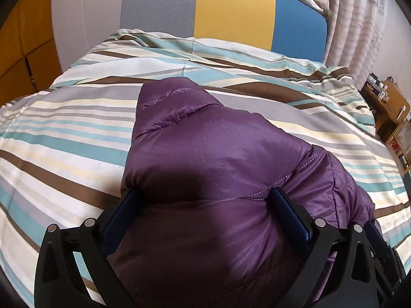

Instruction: Fold large clothes

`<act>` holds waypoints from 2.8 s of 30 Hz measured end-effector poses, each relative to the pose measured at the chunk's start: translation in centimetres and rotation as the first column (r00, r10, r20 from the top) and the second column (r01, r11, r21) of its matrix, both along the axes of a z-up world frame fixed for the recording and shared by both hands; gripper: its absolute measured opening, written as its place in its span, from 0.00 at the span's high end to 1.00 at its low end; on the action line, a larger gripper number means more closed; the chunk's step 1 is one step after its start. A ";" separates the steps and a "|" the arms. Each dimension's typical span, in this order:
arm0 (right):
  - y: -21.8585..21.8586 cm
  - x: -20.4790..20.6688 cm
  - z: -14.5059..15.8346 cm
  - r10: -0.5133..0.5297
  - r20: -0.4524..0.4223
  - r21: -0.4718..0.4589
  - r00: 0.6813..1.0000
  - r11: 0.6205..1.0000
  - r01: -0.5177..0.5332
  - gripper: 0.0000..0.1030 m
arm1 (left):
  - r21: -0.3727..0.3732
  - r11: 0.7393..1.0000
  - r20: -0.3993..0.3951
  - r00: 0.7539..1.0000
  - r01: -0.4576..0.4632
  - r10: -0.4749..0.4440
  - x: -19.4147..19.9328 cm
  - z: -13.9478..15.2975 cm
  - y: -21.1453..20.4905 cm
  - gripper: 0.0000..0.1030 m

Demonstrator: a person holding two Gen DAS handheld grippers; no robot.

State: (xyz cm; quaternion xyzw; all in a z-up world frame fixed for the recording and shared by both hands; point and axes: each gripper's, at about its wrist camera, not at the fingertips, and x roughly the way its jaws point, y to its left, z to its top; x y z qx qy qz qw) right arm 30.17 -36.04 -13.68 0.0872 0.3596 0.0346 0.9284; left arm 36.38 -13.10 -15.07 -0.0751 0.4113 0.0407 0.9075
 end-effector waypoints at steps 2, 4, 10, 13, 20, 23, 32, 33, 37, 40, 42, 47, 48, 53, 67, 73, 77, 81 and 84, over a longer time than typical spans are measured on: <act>-0.2 0.0 0.0 0.005 0.000 0.007 1.000 1.000 -0.005 0.52 | -0.021 1.000 0.004 1.000 0.002 -0.002 -0.2 0.3 0.2 0.03; -0.5 0.0 0.0 0.014 0.005 0.026 1.000 1.000 -0.014 0.52 | -0.041 0.999 0.006 1.000 -0.010 0.011 -1.0 0.7 0.6 0.03; -0.4 -1.1 0.7 0.003 0.043 0.006 0.999 1.000 -0.003 0.37 | -0.122 0.993 -0.007 1.000 0.005 -0.006 -5.3 1.6 1.6 0.03; 0.1 -3.2 2.1 0.009 0.094 -0.028 0.996 1.000 -0.007 0.27 | -0.118 0.992 0.029 0.999 0.042 -0.039 -7.7 2.1 1.6 0.03; 0.3 -7.1 1.8 0.021 0.135 -0.064 0.991 0.998 -0.013 0.22 | 0.031 0.997 0.121 0.990 0.075 -0.078 -10.1 1.8 -0.8 0.03; -0.2 -6.0 0.8 -0.006 0.080 -0.032 0.997 0.999 0.008 0.22 | 0.055 0.994 0.109 0.989 0.091 -0.097 -9.0 0.9 -1.3 0.03; -1.4 -5.2 -0.2 -0.018 0.028 0.048 0.999 0.999 0.016 0.14 | 0.003 0.995 0.104 0.989 0.102 -0.102 -8.3 0.3 -0.7 0.03; -1.5 -5.3 -0.2 -0.017 0.029 0.057 0.999 0.998 0.015 0.14 | -0.011 0.995 0.108 0.989 0.103 -0.102 -8.4 0.4 -0.4 0.03; -1.6 -5.7 0.1 -0.021 0.038 0.068 0.999 0.998 0.018 0.10 | -0.075 0.991 0.107 0.989 0.112 -0.104 -9.3 0.8 0.8 0.03; -1.8 -6.2 0.2 -0.030 0.035 0.079 0.999 0.996 0.027 0.08 | -0.123 0.984 0.083 0.989 0.129 -0.120 -10.0 1.1 1.7 0.03; -2.2 -6.5 0.3 -0.029 0.023 0.097 0.999 0.995 0.027 0.06 | -0.135 0.981 0.077 0.988 0.140 -0.131 -10.6 1.4 2.3 0.03; -4.2 -8.3 0.0 -0.024 -0.016 0.196 1.000 0.980 0.027 0.04 | -0.076 0.985 0.118 0.983 0.153 -0.144 -12.6 1.9 3.0 0.03; -4.6 -8.7 0.0 -0.025 -0.027 0.212 0.999 0.977 0.030 0.04 | -0.081 0.984 0.118 0.982 0.157 -0.147 -13.0 1.9 3.1 0.03; -6.1 -9.9 0.4 0.008 -0.078 0.275 0.997 0.961 0.014 0.04 | -0.157 0.970 0.086 0.981 0.184 -0.172 -13.6 1.9 4.7 0.03; -6.4 -9.2 -0.8 0.075 -0.169 0.395 0.983 0.919 -0.002 0.14 | -0.298 0.923 -0.019 0.965 0.243 -0.260 -12.7 0.3 5.1 0.03; -5.7 -9.4 -0.1 0.091 -0.155 0.368 0.984 0.929 -0.027 0.31 | -0.210 0.927 -0.021 0.947 0.311 -0.322 -13.0 0.8 3.5 0.07; -5.0 -9.9 0.4 0.085 -0.130 0.334 0.988 0.942 -0.037 0.39 | -0.119 0.925 0.004 0.931 0.362 -0.364 -13.8 1.7 1.9 0.21; -4.8 -10.5 0.9 0.096 -0.090 0.334 0.991 0.941 -0.061 0.43 | -0.128 0.925 0.030 0.933 0.358 -0.357 -14.1 1.9 1.9 0.32; -4.4 -10.9 1.5 0.106 -0.063 0.331 0.992 0.940 -0.080 0.46 | -0.084 0.925 0.069 0.928 0.371 -0.366 -14.7 2.7 1.7 0.45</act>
